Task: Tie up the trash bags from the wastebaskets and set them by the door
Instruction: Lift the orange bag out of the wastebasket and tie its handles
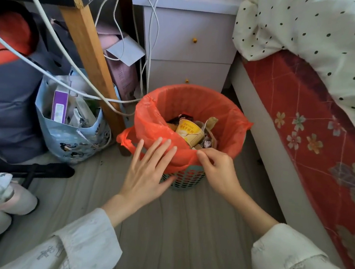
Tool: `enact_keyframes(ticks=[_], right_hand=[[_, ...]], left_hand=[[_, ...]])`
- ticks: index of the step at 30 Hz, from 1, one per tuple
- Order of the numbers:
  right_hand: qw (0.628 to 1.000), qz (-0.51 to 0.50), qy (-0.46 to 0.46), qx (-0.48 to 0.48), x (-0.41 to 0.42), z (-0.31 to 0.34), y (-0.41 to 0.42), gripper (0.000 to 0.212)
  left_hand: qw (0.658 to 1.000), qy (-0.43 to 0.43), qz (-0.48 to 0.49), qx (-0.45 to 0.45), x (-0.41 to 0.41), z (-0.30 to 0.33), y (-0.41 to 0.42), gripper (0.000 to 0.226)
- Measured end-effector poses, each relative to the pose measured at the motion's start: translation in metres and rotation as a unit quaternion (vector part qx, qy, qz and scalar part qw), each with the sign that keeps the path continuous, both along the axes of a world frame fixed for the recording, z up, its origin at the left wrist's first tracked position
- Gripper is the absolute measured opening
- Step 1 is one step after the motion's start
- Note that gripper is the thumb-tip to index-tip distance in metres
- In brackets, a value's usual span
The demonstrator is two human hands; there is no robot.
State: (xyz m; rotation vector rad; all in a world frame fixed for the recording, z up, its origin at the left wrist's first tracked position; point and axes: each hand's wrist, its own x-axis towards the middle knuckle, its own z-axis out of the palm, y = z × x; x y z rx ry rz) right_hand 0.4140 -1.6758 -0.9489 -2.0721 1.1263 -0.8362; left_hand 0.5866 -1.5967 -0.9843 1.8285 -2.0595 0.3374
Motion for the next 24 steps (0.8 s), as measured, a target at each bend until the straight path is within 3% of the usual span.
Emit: enact_keyframes(ticks=[4, 8, 12, 18, 24], right_hand=[[0.999, -0.01, -0.015, 0.046, 0.003, 0.006, 0.004, 0.025], [0.999, 0.028, 0.029, -0.003, -0.001, 0.009, 0.009, 0.026], [0.968, 0.033, 0.222, -0.114, 0.004, 0.004, 0.01, 0.076], [0.936, -0.07, 0.274, -0.211, 0.011, 0.01, -0.016, 0.035], [0.888, -0.006, 0.429, -0.165, -0.006, 0.02, -0.058, 0.038]], left_hand=[[0.998, 0.006, -0.018, -0.052, -0.002, 0.008, -0.003, 0.034], [0.994, 0.048, -0.042, -0.091, 0.005, 0.024, -0.004, 0.022], [0.987, 0.111, -0.024, -0.112, 0.011, 0.057, -0.012, 0.018], [0.991, 0.01, -0.027, -0.133, 0.027, 0.085, -0.019, 0.019], [0.988, -0.088, -0.019, -0.123, 0.045, 0.097, -0.024, 0.015]])
